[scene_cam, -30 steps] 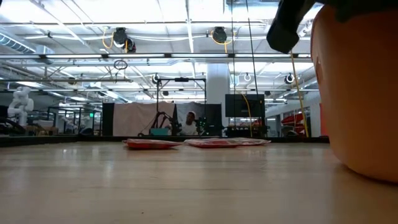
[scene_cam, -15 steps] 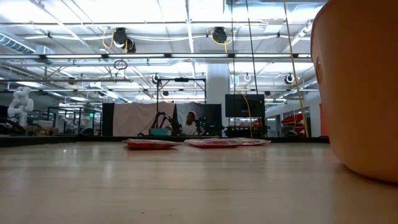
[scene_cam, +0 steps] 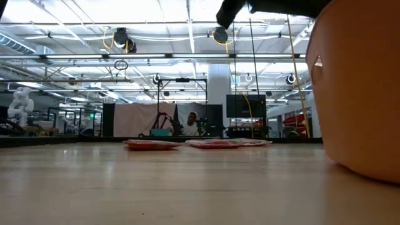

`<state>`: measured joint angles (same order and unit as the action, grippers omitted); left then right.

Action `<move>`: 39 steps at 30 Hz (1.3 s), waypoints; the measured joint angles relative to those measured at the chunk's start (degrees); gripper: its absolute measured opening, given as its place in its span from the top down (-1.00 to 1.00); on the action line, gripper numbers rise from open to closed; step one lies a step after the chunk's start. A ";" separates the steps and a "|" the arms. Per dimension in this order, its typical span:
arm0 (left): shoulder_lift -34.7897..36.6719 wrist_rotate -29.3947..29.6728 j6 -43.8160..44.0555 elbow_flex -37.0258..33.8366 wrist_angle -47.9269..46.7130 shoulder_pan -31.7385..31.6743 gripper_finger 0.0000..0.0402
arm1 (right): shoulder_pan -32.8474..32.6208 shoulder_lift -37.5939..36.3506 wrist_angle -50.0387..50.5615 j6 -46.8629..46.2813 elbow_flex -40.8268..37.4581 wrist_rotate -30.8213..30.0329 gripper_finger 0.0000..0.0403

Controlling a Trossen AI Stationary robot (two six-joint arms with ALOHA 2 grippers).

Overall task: Sort popcorn bags into baskets
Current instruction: Adjust the orange bin

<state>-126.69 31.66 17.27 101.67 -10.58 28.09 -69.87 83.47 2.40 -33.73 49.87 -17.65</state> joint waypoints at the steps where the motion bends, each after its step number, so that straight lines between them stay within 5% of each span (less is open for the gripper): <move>1: 0.00 -0.80 0.63 0.00 -0.78 -0.33 0.91 | 0.00 -0.78 1.55 -0.09 -0.02 0.15 1.00; 16: 0.00 -15.55 3.80 -0.02 1.24 0.63 0.91 | 0.00 -8.93 18.59 -5.80 -0.31 0.04 1.00; 25: 0.13 -16.02 0.17 -0.04 4.89 2.41 0.91 | 0.02 -11.05 20.98 -6.14 -0.31 0.42 1.00; 28: 1.33 -10.97 -3.20 -0.07 2.72 3.16 0.91 | 0.02 -11.67 19.89 -5.52 -0.31 1.22 1.00; 34: 3.21 9.34 -3.53 -0.07 -6.19 2.35 0.91 | 0.12 -14.42 19.88 -3.95 -0.31 -4.16 1.00; 39: 3.21 11.72 1.27 -0.07 -13.56 -1.74 0.91 | 0.15 -17.63 28.05 -8.02 -0.28 -16.06 1.00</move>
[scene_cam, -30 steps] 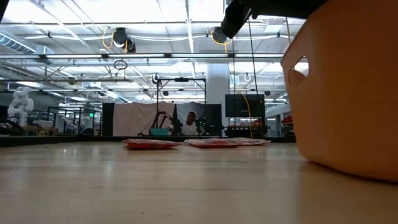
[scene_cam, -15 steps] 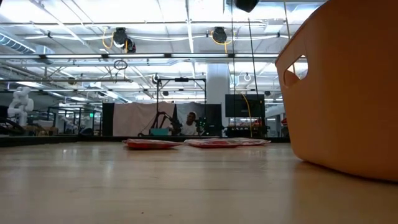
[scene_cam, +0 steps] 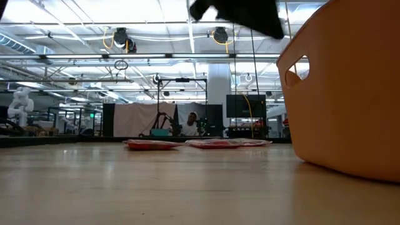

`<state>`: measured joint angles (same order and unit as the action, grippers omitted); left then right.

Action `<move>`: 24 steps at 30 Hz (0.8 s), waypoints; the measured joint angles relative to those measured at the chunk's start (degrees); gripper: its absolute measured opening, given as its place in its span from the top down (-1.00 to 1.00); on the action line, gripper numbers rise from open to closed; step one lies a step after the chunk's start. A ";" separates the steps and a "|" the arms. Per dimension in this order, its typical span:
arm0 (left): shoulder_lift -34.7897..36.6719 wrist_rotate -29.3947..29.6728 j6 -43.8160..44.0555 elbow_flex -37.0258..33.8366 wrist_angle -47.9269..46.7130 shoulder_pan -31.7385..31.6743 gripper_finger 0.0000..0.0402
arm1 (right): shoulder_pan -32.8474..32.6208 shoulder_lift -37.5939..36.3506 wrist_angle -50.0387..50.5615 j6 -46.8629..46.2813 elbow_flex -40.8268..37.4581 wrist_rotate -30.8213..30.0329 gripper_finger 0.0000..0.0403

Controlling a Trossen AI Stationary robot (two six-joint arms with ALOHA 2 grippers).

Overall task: Sort popcorn bags into baskets
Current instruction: Adjust the orange bin, then put the red popcorn bag into the orange bin

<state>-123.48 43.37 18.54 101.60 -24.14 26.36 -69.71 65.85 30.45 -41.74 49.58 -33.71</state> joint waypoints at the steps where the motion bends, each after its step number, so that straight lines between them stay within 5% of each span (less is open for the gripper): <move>1: 0.02 0.02 2.11 0.00 -1.86 -0.97 0.91 | 0.08 -0.62 2.93 -2.54 0.00 -3.12 1.00; 5: 0.00 0.16 8.62 0.00 -6.70 -4.05 0.91 | 2.45 -2.33 16.39 -16.78 0.02 -13.47 1.00; 11: 0.00 -10.58 8.37 0.00 -5.33 -6.45 0.91 | 10.92 -1.95 31.68 -29.17 -0.09 -10.52 1.00; 18: 0.00 -20.99 5.72 0.00 -5.68 -5.63 0.91 | 18.17 -1.97 29.98 -24.62 -2.57 -6.59 1.00; 24: 0.00 -22.88 3.42 0.00 -6.76 -2.74 0.91 | 20.21 -1.95 20.38 -17.00 -4.76 -4.98 1.00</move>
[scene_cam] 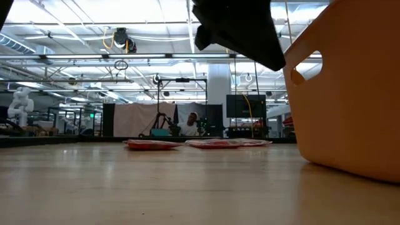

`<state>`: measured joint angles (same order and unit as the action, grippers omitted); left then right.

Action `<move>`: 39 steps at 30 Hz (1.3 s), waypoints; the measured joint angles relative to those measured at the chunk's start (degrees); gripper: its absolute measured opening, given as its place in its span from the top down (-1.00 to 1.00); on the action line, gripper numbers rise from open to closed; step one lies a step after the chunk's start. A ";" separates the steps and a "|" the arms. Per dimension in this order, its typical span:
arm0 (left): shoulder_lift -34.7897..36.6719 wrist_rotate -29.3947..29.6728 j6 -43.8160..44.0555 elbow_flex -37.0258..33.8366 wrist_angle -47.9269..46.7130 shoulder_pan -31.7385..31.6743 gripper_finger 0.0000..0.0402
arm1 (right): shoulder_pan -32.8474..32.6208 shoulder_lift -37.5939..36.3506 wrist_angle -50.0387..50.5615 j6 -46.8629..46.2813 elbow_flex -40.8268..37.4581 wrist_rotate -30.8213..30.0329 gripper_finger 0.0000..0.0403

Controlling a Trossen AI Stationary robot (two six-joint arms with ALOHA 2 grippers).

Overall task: Sort popcorn bags into baskets
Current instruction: Put the red popcorn bag into the orange bin

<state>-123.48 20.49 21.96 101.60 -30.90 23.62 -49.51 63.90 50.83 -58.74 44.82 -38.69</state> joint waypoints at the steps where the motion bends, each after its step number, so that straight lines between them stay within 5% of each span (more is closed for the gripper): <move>1: 0.00 0.45 0.17 0.00 -0.81 0.31 0.91 | 0.19 0.00 -1.52 1.48 -0.02 -0.10 1.00; 11: 1.75 13.93 17.24 0.09 -25.78 -0.57 0.91 | 3.04 -0.44 -20.46 24.60 -0.04 -10.95 1.00; 17: 1.84 15.84 30.44 -1.31 -42.78 -2.53 0.90 | 7.05 -0.57 -28.51 36.45 -0.57 -16.94 1.00; 22: 1.70 15.92 30.23 -5.96 -42.00 -3.56 0.75 | 11.48 -0.57 -40.99 46.64 -4.24 -16.22 1.00; 29: 1.70 19.75 29.89 -13.90 -35.51 -3.51 0.15 | 15.97 -0.57 -55.98 54.62 -8.13 -2.96 1.00; 39: 1.85 17.77 23.69 -21.88 -24.84 -3.51 -0.34 | 16.83 -0.57 -59.34 54.80 -8.20 3.03 1.00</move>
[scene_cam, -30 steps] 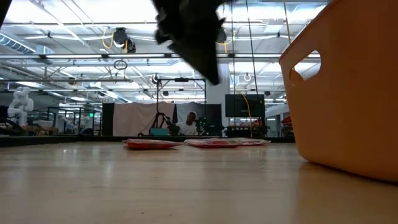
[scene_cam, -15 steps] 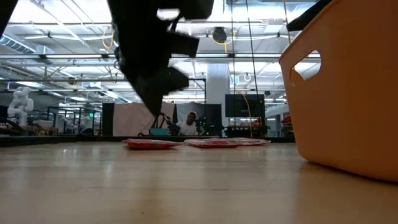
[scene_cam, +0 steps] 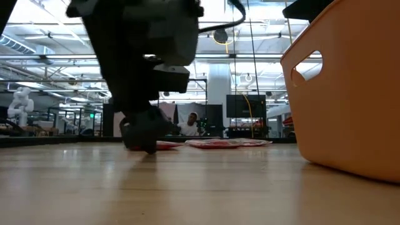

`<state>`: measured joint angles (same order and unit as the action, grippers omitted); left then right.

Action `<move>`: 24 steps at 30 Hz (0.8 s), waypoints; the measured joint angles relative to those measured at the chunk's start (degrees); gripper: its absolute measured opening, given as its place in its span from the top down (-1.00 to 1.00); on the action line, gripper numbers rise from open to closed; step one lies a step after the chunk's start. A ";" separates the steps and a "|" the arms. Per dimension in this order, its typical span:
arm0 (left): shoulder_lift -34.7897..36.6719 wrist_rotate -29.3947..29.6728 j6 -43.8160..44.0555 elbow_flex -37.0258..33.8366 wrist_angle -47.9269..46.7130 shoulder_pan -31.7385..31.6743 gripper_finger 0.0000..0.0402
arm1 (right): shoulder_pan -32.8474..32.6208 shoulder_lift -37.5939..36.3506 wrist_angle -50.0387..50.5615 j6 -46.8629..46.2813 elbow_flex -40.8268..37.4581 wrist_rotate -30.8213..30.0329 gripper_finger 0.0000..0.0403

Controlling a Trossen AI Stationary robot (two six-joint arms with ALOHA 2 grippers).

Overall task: Sort popcorn bags into baskets
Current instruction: Put the red popcorn bag into the orange bin

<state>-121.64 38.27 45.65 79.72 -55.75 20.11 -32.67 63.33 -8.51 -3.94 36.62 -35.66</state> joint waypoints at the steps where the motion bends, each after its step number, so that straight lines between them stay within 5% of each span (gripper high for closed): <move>1: 0.12 0.88 0.29 -0.74 0.54 0.01 -0.34 | -0.12 0.00 0.04 -0.13 0.00 -0.02 1.00; 10: 0.10 7.69 3.28 -5.98 2.85 -0.66 -0.08 | -0.49 0.00 0.21 0.33 0.00 2.71 1.00; 19: 0.13 6.15 -0.08 -7.84 3.50 -3.30 0.11 | -0.54 0.00 0.41 0.94 0.00 2.98 1.00; 24: 0.12 5.35 -7.35 -7.87 6.15 -4.44 0.43 | -0.54 0.00 0.47 1.62 0.00 2.99 1.00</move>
<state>-121.51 43.61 38.30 71.85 -49.59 15.67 -33.21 63.33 -8.04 -2.32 36.62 -32.67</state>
